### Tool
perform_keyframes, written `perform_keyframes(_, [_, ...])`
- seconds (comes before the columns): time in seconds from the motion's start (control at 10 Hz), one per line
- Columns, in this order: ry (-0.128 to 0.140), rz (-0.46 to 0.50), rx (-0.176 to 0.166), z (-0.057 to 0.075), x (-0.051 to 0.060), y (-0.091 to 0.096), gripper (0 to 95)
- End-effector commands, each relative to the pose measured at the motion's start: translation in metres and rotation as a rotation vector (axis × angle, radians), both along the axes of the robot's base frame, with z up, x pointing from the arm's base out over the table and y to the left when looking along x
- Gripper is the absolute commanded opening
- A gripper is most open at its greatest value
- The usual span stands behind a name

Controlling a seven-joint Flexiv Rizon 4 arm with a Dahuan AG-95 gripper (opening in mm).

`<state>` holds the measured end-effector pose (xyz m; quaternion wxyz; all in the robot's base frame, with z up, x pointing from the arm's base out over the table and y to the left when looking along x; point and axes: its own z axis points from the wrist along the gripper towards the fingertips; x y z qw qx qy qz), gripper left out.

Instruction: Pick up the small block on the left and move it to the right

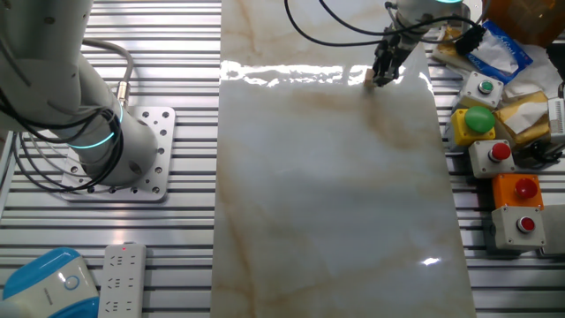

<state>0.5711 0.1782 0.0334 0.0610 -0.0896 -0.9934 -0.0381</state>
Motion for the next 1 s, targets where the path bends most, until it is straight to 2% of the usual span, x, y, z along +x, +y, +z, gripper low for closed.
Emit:
perform_keyframes(0.1, [0.0, 0.0, 0.001, -0.002, 0.0014, -0.0003, 0.0])
perform_keyframes(1.0, [0.003, -0.002, -0.003, -0.0042, 0.0009, -0.001, 0.0])
